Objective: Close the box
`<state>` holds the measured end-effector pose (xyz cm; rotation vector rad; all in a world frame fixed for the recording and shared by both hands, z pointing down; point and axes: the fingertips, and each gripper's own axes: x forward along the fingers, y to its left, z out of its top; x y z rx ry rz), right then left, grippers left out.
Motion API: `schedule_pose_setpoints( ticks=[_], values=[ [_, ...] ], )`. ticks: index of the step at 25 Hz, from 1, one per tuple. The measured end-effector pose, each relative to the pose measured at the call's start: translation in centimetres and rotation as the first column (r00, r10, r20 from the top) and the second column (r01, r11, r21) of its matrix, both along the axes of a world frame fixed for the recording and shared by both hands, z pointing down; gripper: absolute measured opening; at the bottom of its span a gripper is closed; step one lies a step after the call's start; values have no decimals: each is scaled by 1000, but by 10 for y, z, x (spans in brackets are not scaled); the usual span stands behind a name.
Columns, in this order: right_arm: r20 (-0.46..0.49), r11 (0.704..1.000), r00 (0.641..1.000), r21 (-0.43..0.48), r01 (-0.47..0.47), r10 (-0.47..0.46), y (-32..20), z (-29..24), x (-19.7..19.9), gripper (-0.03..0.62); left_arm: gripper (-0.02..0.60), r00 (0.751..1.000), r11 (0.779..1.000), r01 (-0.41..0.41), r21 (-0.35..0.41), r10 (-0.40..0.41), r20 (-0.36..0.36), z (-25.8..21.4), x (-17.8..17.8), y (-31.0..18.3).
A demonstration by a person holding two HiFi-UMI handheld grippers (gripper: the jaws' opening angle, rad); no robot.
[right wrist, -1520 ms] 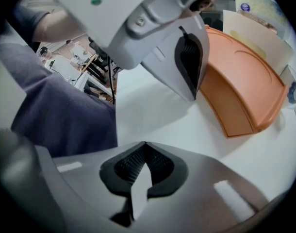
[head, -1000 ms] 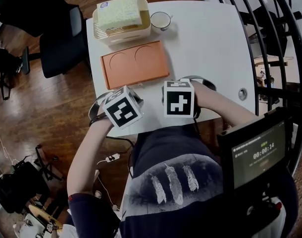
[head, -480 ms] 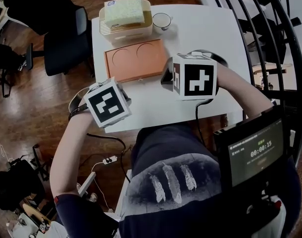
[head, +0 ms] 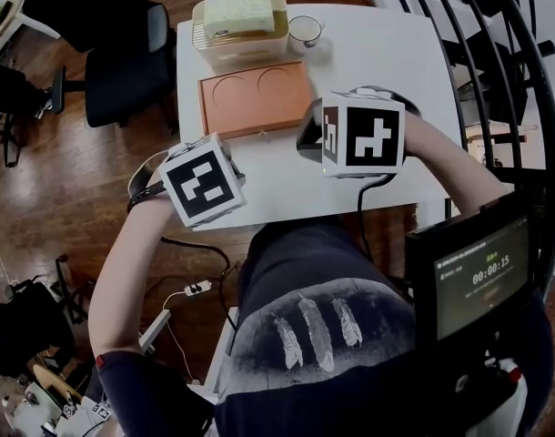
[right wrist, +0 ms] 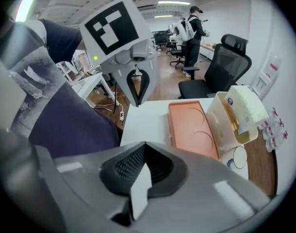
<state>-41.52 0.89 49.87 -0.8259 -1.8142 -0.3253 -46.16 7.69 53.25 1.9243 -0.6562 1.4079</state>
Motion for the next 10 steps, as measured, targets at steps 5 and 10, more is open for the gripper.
schedule_pose_setpoints(
  ticks=[5,10],
  values=[
    [-9,1000,1000,12,4,-4,5,-1,1,5,14,1000,1000,2,0,-2,2,-1,-1,7],
    [-1,1000,1000,22,1,-1,14,-6,2,5,14,1000,1000,4,5,-5,18,-4,-3,16]
  ],
)
